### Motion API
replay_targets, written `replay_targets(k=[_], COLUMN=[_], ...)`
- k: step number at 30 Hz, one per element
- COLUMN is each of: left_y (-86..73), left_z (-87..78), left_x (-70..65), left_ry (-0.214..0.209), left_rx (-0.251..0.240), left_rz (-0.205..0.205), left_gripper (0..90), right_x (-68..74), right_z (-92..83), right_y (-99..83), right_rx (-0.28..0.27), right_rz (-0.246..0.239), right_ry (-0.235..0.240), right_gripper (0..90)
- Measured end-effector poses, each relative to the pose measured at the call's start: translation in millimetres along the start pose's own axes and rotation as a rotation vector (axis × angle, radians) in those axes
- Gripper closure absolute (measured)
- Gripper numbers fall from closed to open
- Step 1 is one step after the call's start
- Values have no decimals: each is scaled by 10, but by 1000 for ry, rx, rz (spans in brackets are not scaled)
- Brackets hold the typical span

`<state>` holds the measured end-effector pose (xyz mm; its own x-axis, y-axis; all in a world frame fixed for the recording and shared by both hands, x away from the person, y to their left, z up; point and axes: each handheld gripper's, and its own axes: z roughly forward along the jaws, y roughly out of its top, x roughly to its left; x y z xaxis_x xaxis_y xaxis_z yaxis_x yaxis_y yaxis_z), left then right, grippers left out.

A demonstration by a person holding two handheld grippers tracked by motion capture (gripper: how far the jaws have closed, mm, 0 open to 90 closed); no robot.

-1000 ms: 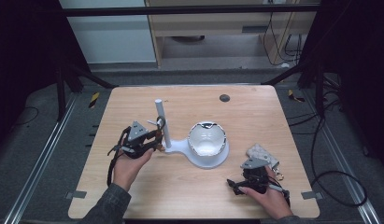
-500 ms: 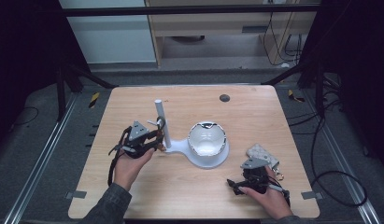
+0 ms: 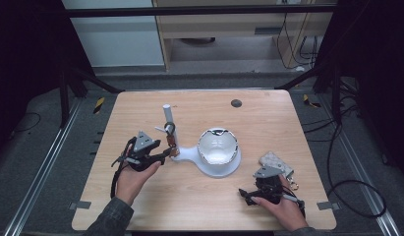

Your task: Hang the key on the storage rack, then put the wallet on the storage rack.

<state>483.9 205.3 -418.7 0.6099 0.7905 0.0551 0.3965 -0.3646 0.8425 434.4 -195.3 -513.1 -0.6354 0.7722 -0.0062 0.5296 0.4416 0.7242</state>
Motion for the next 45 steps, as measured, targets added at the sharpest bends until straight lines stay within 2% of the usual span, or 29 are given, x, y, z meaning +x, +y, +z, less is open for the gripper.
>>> replay_targets(k=[5, 11, 18, 21, 24, 26, 28, 31, 34, 40, 41, 43, 45], left_y=[-110, -254, -393, -458, -538, -590, -626, -655, -662, -760, -775, -790, -799], left_z=[-18, 15, 58, 108, 172, 207, 239, 287, 307, 351, 358, 362, 368], left_x=[37, 125, 242, 290, 321, 336, 338, 337, 328, 332, 336, 346, 356], left_ry=[7, 26, 35, 25, 44, 36, 24, 42, 28, 27, 22, 7, 5], left_rx=[50, 98, 130, 165, 192, 199, 206, 209, 221, 258, 263, 259, 256], left_rz=[3, -25, -60, -60, -59, -61, -57, -30, -13, -12, -13, -38, -45], left_gripper=[300, 147, 103, 59, 56, 57, 57, 60, 62, 59, 59, 52, 43], right_x=[0, 0, 2, 3, -4, -18, -20, -25, -31, -165, -218, -305, -399], right_z=[0, 0, 0, -1, -14, -29, -59, -104, -185, -376, -425, -510, -580], right_y=[0, 0, 1, 1, 22, 38, 53, 69, 97, 192, 205, 229, 245], right_rx=[0, 0, 1, 1, 20, 28, 18, 14, 16, 56, 72, 98, 119], right_rz=[0, 1, 4, 5, -10, -12, -17, -17, -56, -29, -31, -27, -8], right_ry=[0, 0, -2, -2, 12, 12, -6, -13, -6, -55, -77, -106, -129], right_gripper=[18, 17, 16, 16, 42, 52, 58, 51, 60, 103, 113, 126, 131])
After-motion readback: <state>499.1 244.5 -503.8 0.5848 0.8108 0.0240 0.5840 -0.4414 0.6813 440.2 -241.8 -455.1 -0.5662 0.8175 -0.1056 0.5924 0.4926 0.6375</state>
